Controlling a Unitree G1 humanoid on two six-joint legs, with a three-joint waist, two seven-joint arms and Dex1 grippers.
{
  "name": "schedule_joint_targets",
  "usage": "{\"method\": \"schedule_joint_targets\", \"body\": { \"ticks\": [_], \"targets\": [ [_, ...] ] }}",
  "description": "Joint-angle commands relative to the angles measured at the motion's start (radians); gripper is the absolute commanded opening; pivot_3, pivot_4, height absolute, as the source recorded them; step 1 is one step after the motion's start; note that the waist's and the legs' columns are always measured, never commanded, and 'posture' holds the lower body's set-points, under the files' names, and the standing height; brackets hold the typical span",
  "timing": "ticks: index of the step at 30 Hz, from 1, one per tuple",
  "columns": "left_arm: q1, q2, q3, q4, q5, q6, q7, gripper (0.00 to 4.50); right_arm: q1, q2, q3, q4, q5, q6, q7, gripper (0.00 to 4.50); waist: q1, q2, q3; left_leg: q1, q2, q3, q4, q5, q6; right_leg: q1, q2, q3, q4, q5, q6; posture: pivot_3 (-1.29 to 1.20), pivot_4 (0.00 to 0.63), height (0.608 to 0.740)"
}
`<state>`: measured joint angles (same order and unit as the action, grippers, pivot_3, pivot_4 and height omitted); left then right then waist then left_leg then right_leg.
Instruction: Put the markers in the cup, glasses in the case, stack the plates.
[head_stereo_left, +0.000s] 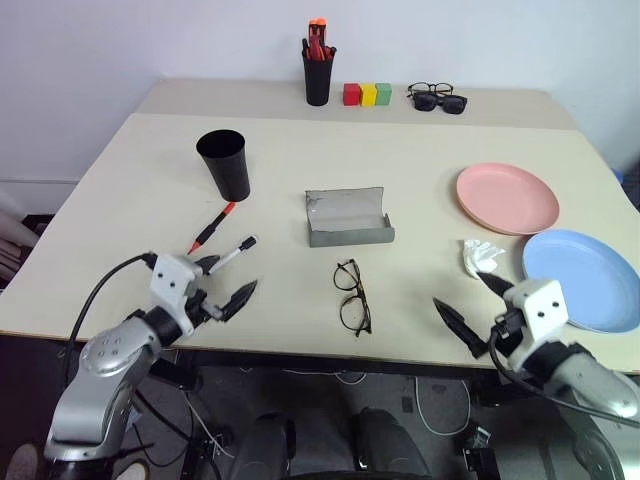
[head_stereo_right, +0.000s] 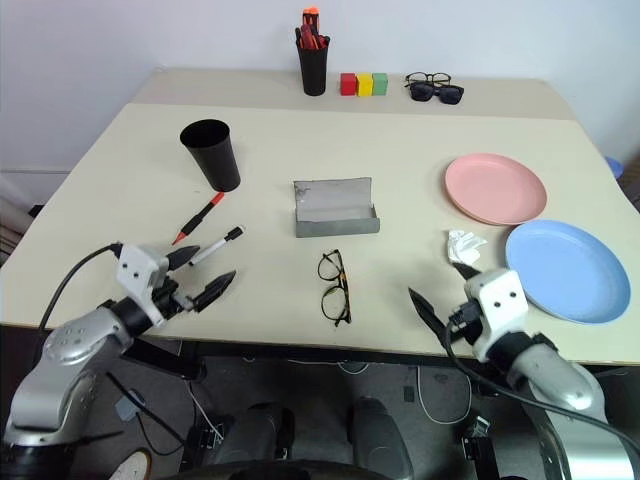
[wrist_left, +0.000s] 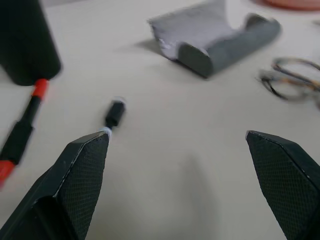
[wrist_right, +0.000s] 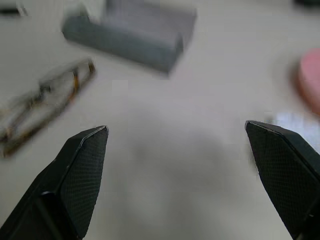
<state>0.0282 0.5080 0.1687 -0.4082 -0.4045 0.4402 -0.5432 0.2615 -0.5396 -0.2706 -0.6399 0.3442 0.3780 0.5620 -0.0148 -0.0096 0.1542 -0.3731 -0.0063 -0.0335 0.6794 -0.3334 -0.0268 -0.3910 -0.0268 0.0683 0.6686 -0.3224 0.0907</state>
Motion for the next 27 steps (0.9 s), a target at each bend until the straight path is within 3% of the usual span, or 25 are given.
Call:
{"method": "schedule_joint_targets", "body": {
  "ticks": [1,9,17,22,27],
  "targets": [
    [-0.068,0.026,-0.020,-0.030,0.007,0.127,0.054,4.48,-0.089,-0.061,0.060,0.037,0.057,-0.010,0.127,4.47,0.000,0.000,0.000,0.000,0.000,0.000,0.000,0.000,0.000,0.000,0.000,0.000,0.000,0.000,0.000,0.00,0.150,0.740],
    [-0.254,0.091,-0.069,-0.052,0.012,0.371,0.113,4.48,-0.359,-0.150,0.204,0.124,0.163,0.018,0.366,4.47,0.001,-0.001,0.001,-0.001,0.000,0.000,0.001,0.000,0.000,-0.001,0.000,0.000,0.000,0.000,0.000,0.00,0.150,0.740],
    [-0.397,0.205,-0.137,0.045,0.005,0.566,0.050,4.48,-0.503,-0.118,0.265,0.232,0.164,0.021,0.393,4.47,-0.001,-0.001,0.001,-0.002,0.000,0.000,0.001,0.000,0.001,-0.003,0.000,0.000,0.000,0.000,0.000,0.00,0.150,0.740],
    [-0.487,0.251,-0.185,0.108,0.005,0.655,0.006,4.48,-0.515,-0.109,0.274,0.287,0.141,-0.025,0.414,4.47,0.002,-0.002,0.001,-0.003,0.000,0.000,0.001,0.000,0.001,-0.004,0.000,0.000,0.001,0.000,0.000,0.00,0.150,0.740],
    [-0.581,0.277,-0.321,0.221,0.062,0.648,-0.046,4.48,-0.524,-0.088,0.282,0.290,0.118,-0.045,0.383,4.47,0.002,-0.002,0.001,-0.004,-0.001,0.000,0.002,0.000,0.001,-0.004,0.000,0.000,0.001,0.000,0.000,0.00,0.150,0.740]
  ]
}}
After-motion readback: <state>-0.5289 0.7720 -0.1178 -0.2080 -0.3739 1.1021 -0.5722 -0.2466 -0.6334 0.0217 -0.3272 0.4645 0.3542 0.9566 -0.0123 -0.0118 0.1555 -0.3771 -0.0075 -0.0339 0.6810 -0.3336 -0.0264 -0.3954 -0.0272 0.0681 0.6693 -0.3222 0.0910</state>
